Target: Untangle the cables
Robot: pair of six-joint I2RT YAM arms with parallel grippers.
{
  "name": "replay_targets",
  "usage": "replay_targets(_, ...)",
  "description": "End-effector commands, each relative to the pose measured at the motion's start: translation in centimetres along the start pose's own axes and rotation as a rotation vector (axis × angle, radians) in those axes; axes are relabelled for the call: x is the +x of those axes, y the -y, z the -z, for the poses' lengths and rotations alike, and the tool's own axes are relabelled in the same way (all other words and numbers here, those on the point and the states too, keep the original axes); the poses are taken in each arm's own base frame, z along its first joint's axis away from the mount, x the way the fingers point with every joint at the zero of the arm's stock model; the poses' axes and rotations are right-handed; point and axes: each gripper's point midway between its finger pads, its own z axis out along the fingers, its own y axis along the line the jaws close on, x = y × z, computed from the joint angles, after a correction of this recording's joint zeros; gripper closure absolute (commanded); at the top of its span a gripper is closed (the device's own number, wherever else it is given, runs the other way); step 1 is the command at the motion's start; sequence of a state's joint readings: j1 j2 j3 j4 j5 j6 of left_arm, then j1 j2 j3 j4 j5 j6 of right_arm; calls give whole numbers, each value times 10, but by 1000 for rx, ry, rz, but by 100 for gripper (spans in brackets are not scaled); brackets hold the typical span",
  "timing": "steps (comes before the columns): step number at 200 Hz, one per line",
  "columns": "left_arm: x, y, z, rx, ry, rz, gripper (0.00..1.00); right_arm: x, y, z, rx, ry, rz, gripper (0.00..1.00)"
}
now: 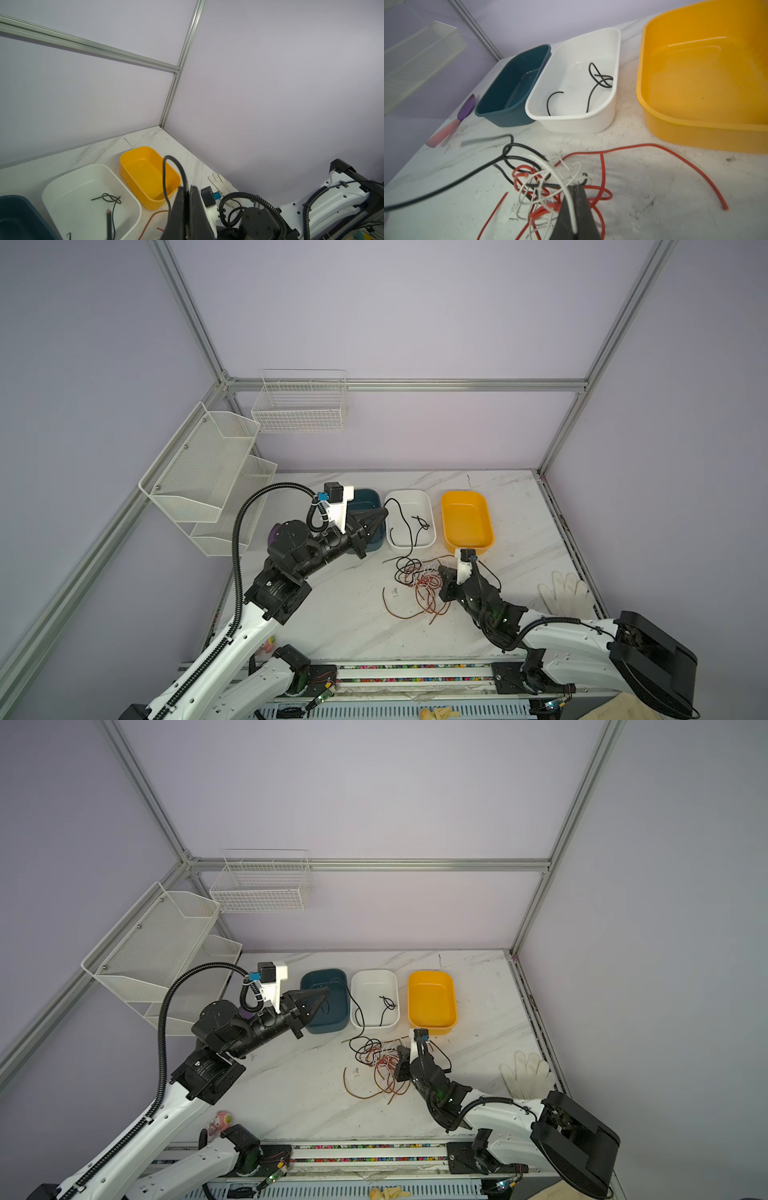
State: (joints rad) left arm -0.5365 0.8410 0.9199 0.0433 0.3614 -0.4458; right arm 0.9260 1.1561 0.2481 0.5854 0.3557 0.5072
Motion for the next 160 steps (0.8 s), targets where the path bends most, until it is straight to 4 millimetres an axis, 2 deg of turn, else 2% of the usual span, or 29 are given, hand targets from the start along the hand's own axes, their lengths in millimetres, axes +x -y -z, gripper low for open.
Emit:
replay_targets(1, -9, -1, 5, -6, 65, -24, 100, 11, 14, 2, 54, -17, -63, 100)
replay_targets(40, -15, 5, 13, 16, 109, -47, 100, 24, 16, -10, 106, -81, -45, 100)
replay_targets(64, -16, 7, 15, 24, 120, -50, 100, 12, 6, -11, 90, -73, -28, 100)
replay_targets(78, -15, 7, 14, 27, 112, -49, 100, -2, -5, -7, 57, -49, -16, 91)
replay_targets(116, -11, 6, 10, 33, 97, -37, 100, -39, -29, 6, 2, -7, 21, 57)
replay_targets(160, -10, 9, 8, 53, 83, -29, 100, -75, -66, 19, -124, 30, 61, 48)
